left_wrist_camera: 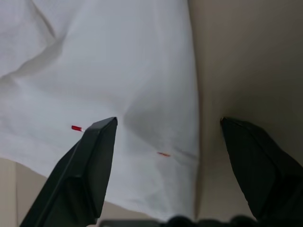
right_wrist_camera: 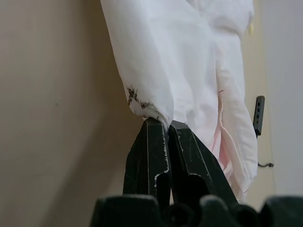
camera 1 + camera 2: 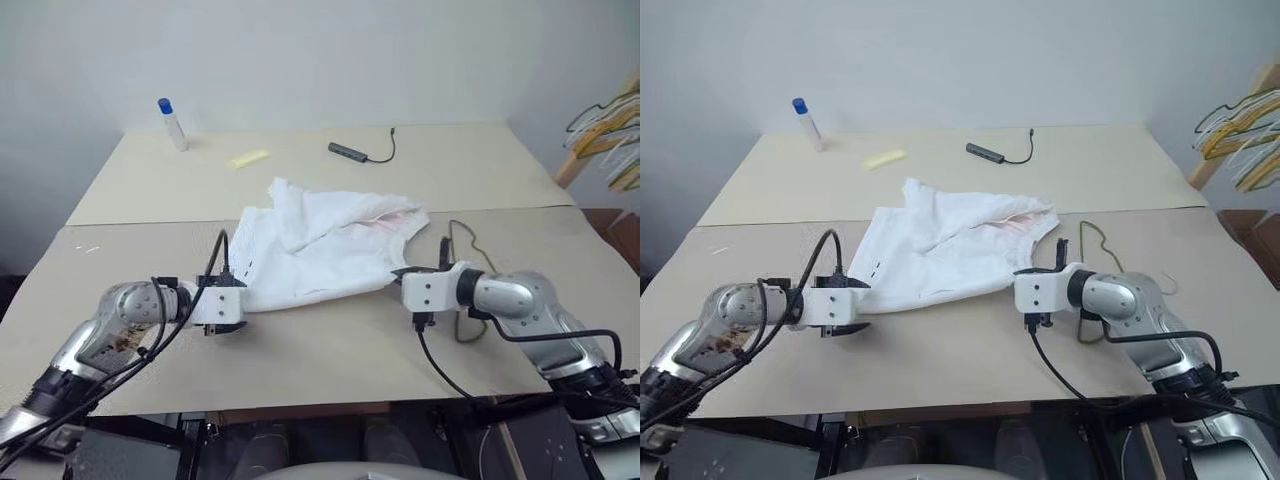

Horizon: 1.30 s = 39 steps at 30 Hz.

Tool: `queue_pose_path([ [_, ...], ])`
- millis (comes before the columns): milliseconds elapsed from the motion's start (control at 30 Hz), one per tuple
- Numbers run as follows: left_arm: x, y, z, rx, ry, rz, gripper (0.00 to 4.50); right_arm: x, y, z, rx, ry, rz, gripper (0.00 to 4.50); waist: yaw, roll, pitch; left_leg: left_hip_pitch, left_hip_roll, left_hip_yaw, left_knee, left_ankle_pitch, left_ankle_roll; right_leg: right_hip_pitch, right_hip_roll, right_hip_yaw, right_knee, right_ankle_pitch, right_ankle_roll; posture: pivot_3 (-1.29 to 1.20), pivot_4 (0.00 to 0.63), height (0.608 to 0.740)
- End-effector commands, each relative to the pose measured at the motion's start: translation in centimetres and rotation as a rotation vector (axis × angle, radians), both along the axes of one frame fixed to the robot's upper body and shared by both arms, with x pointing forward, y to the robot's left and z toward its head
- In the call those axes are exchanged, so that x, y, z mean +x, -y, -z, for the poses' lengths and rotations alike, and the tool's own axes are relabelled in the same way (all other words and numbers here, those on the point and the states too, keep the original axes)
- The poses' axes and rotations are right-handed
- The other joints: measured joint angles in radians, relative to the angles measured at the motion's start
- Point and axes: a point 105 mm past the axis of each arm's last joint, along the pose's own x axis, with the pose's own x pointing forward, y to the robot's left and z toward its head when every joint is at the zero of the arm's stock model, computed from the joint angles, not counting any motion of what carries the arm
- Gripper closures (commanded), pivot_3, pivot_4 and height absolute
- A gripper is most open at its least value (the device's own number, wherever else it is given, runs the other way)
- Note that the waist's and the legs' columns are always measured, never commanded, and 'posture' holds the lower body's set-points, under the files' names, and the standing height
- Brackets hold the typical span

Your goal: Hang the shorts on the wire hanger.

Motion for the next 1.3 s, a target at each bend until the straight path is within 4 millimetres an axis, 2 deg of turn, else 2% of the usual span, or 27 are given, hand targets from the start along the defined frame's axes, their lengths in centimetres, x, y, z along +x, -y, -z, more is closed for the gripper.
queue_pose_path([
  [33,1.6,-1.3,1.0,0.054,0.034,-0.076,1.63,0.3,0.2,-2.0,0.011,0.062,0.015,4.5,-0.004,0.0,0.0,0.001,0.0,0.0,0.0,0.0,0.0,0.001,0.0,0.0,0.0,0.0,0.0,-0.19,0.0,0.74],
  [333,4.3,-0.8,-0.8,-0.028,0.129,-0.121,4.44,0.1,0.7,-2.5,0.007,0.068,0.019,4.5,-0.033,0.0,-0.001,-0.001,0.0,-0.003,0.0,0.0,0.0,-0.001,0.0,0.0,0.001,0.0,0.001,-0.2,0.0,0.74],
  [400,3.6,-0.5,-1.8,-0.058,0.104,-0.057,4.47,-0.4,0.9,-2.8,0.006,0.053,-0.01,4.5,-0.04,0.0,-0.001,-0.003,0.0,-0.004,0.0,0.0,0.0,-0.002,0.0,0.0,0.001,0.0,0.001,-0.2,0.0,0.74],
  [567,-1.4,-0.5,-5.2,-0.077,-0.121,0.198,4.47,-3.8,2.1,-4.6,0.043,-0.163,-0.185,4.5,-0.063,-0.001,0.0,-0.005,0.0,-0.007,0.0,-0.001,0.0,-0.004,-0.002,0.001,-0.001,0.0,0.001,-0.19,0.0,0.74],
  [633,-2.8,0.0,-6.2,-0.12,-0.17,0.239,4.47,-4.0,2.7,-5.1,0.036,-0.204,-0.211,4.5,-0.073,-0.001,0.0,-0.004,0.001,-0.007,0.0,-0.001,0.0,-0.003,-0.003,0.001,0.0,0.0,0.001,-0.19,0.0,0.74],
  [700,-4.3,0.8,-6.8,-0.164,-0.231,0.279,4.47,-2.7,3.0,-6.2,0.065,-0.176,-0.192,4.5,-0.08,0.0,0.0,-0.001,0.003,-0.007,0.0,-0.002,0.0,0.0,-0.002,0.001,0.0,-0.001,0.002,-0.19,0.0,0.74],
  [767,-4.7,1.5,-7.4,-0.22,-0.243,0.284,4.47,-0.9,3.0,-7.5,0.111,-0.121,-0.163,4.5,-0.092,0.0,0.0,0.003,0.005,-0.005,0.0,-0.002,0.0,0.002,-0.001,0.002,0.0,-0.004,0.008,-0.19,0.0,0.74],
  [800,-4.4,1.9,-7.7,-0.252,-0.228,0.279,4.47,0.1,3.0,-8.1,0.127,-0.092,-0.15,4.5,-0.095,0.0,0.0,0.003,0.005,-0.005,0.0,-0.002,0.0,0.003,0.0,0.003,0.0,-0.005,0.008,-0.19,0.0,0.74],
  [867,-1.7,2.7,-9.2,-0.356,-0.118,0.196,4.47,3.3,2.7,-10.2,0.183,0.025,-0.083,4.5,-0.099,0.0,0.0,0.005,0.007,-0.005,0.0,-0.002,0.0,0.004,0.002,0.002,0.0,-0.004,0.008,-0.18,0.0,0.74],
  [933,2.6,3.2,-12.1,-0.463,0.065,0.066,4.47,7.4,2.2,-13.6,0.294,0.211,0.033,4.5,-0.1,-0.001,0.0,0.007,0.006,-0.005,0.0,-0.002,0.0,0.005,0.004,0.002,0.0,-0.003,0.006,-0.18,0.0,0.74],
  [967,4.0,3.2,-13.2,-0.492,0.125,0.022,4.47,8.7,2.1,-14.9,0.335,0.272,0.079,4.5,-0.1,-0.001,0.0,0.009,0.007,-0.005,0.0,-0.002,0.0,0.007,0.006,0.002,0.001,-0.003,0.006,-0.17,0.0,0.74],
  [1033,8.9,2.9,-17.7,-0.582,0.344,-0.136,4.47,11.9,1.7,-20.6,0.568,0.499,0.241,4.5,-0.104,-0.001,0.0,0.009,0.007,-0.006,-0.001,0.0,-0.003,0.005,0.006,0.002,0.001,0.002,-0.002,-0.16,0.0,0.74],
  [1067,11.5,2.4,-21.0,-0.623,0.503,-0.244,4.47,12.5,1.7,-23.4,0.661,0.631,0.292,4.5,-0.107,-0.001,0.0,0.009,0.006,-0.006,-0.001,0.001,-0.004,0.004,0.005,0.002,0.002,0.002,-0.003,-0.16,0.0,0.74],
  [1133,14.3,1.0,-27.4,-0.735,0.801,-0.442,4.47,12.4,1.8,-27.6,0.815,0.834,0.344,4.5,-0.109,-0.003,0.0,-0.004,0.003,-0.008,0.0,0.005,-0.012,-0.01,0.002,0.002,0.006,0.003,-0.003,-0.16,0.0,0.74],
  [1200,14.8,-0.3,-31.8,-0.812,1.018,-0.571,4.47,11.6,2.3,-30.2,0.952,0.976,0.369,4.5,-0.12,-0.005,-0.002,-0.02,-0.002,-0.008,0.0,0.011,-0.021,-0.028,-0.003,0.005,0.011,0.003,-0.002,-0.16,0.0,0.74],
  [1233,14.0,-1.3,-34.6,-0.797,1.199,-0.614,4.47,10.5,2.8,-31.8,1.052,1.074,0.371,4.5,-0.126,-0.005,-0.002,-0.023,-0.002,-0.007,0.0,0.011,-0.021,-0.034,-0.005,0.007,0.017,0.003,-0.001,-0.16,0.0,0.74],
  [1300,12.2,-2.3,-38.3,-0.82,1.412,-0.624,4.47,8.8,3.5,-33.5,1.175,1.21,0.358,4.5,-0.138,-0.005,-0.002,-0.026,-0.006,-0.007,-0.004,0.009,-0.018,-0.037,-0.009,0.008,0.017,0.002,0.002,-0.17,0.0,0.74],
])
